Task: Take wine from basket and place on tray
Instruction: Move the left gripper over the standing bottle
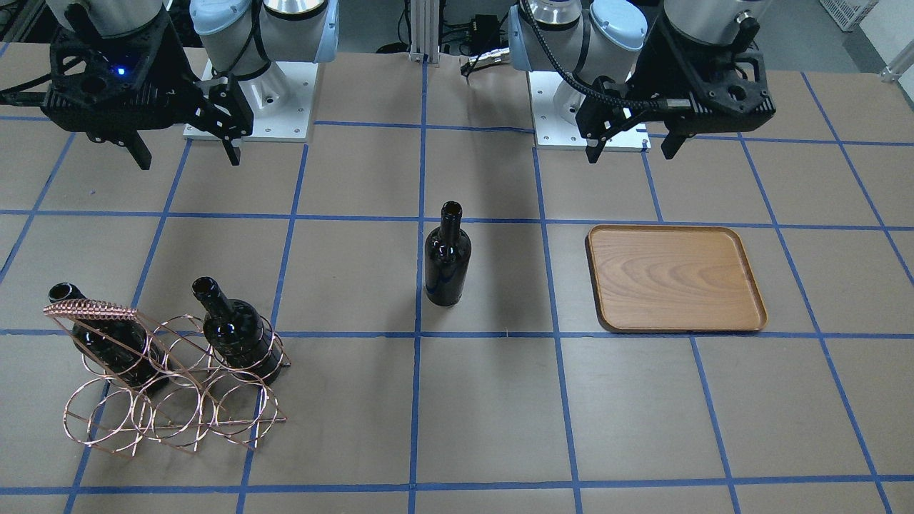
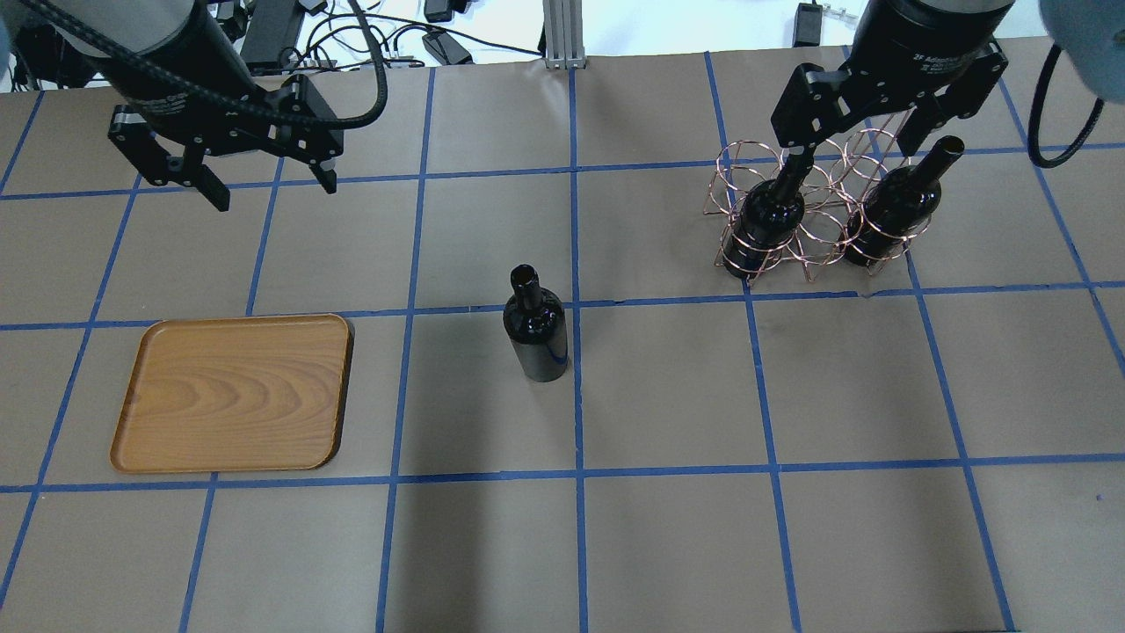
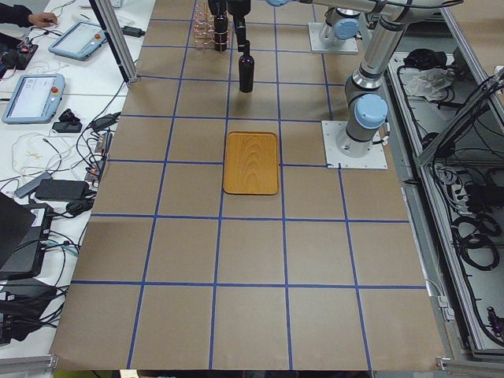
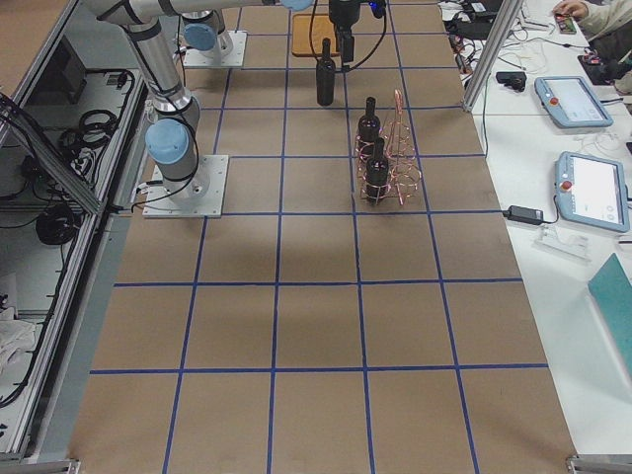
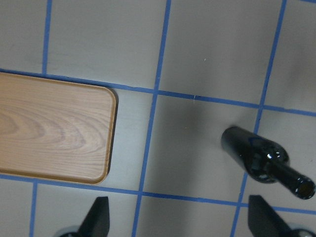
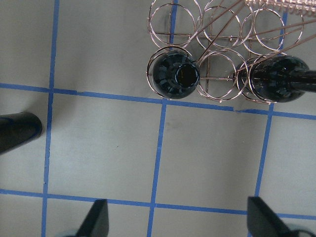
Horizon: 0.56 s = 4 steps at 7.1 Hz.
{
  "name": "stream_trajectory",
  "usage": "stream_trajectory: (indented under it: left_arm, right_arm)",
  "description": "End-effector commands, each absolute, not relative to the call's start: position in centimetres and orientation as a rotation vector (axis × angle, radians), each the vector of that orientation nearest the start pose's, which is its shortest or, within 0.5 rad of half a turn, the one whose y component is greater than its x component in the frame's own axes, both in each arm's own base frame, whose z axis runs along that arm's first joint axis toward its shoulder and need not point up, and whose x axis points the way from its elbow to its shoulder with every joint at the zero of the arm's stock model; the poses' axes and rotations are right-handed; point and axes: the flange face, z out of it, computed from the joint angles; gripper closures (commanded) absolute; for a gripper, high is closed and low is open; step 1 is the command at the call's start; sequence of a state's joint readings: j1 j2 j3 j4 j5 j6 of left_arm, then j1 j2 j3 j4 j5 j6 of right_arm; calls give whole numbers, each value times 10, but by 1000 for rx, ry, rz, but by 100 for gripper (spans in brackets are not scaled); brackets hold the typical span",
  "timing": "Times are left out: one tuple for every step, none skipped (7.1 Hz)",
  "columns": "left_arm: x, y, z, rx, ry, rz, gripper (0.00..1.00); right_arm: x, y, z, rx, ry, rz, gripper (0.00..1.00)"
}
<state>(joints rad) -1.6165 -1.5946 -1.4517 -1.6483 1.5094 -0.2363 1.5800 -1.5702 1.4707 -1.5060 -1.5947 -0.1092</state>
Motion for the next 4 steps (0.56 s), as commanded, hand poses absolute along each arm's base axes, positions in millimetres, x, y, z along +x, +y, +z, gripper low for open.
stream_trajectory:
  left_arm:
    - [-237, -499, 497, -341, 3192, -5, 0]
    - [-262, -499, 478, -320, 3172, 38, 0]
    - [-288, -496, 460, -258, 3165, 88, 0]
    - [-305, -494, 438, -207, 3150, 149, 0]
  right_arm:
    - [136, -492, 528, -191, 3158, -44, 0]
    - [135, -492, 528, -194, 3164, -44, 0]
    - [134, -493, 527, -191, 3165, -41, 0]
    - [135, -492, 526, -191, 3165, -41, 0]
